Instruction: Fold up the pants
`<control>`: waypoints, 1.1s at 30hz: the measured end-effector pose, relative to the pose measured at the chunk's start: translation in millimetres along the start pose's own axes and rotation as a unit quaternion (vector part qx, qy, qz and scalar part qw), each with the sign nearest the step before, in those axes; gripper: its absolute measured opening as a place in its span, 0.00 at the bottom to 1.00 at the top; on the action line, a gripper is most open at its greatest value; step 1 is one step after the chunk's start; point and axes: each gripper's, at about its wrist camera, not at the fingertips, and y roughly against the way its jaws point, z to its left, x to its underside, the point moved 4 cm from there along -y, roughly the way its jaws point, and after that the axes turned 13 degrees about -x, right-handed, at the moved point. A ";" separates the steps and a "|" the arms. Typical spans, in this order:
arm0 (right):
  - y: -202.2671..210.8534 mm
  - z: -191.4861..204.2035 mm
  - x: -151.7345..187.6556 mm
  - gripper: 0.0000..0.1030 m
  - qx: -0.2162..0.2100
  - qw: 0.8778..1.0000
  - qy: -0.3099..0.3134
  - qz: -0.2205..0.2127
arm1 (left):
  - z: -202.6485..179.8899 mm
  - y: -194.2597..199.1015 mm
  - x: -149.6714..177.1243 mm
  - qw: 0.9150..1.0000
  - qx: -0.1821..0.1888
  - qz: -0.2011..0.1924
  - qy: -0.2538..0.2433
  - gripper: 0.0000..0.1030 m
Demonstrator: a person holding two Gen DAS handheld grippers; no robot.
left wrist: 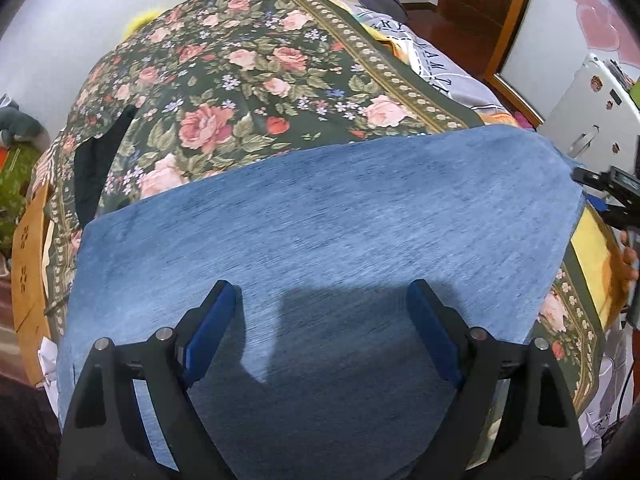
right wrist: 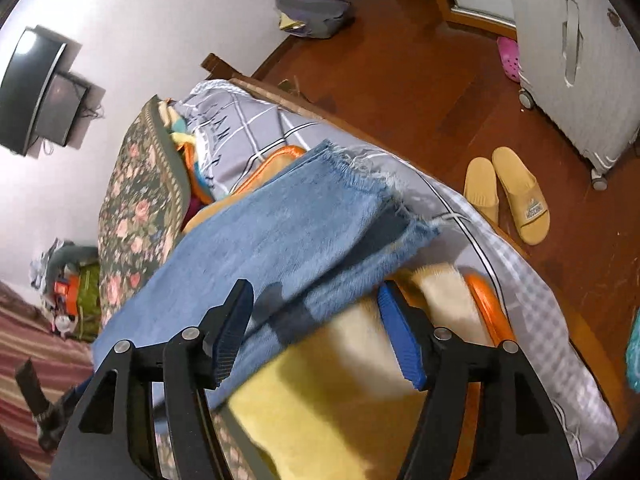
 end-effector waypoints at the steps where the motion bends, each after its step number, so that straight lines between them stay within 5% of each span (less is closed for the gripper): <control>1: -1.0 -2.8 -2.6 0.60 0.001 1.000 -0.006 -0.001 | -1.8 -0.1 -0.6 1.000 0.004 0.001 0.000 0.86; 3: -2.6 -4.2 -10.8 0.53 0.004 1.000 -0.011 -0.020 | -3.7 0.6 -1.0 1.000 0.005 0.000 -0.001 0.86; 9: 11.3 2.8 -26.8 0.08 0.023 0.998 0.034 -0.053 | -9.7 5.0 -2.3 1.000 0.015 -0.008 -0.008 0.85; 18: 52.3 70.3 -42.8 0.06 -0.006 0.987 0.132 -0.086 | 10.9 41.7 -5.7 0.998 0.014 -0.062 0.019 0.85; 25: 78.0 185.7 -33.1 0.06 -0.060 0.959 0.247 -0.123 | 58.9 81.2 -4.2 0.991 0.005 -0.114 0.074 0.85; 33: 69.1 299.0 13.4 0.06 -0.134 0.923 0.344 -0.108 | 120.8 114.6 13.0 0.978 -0.017 -0.160 0.130 0.86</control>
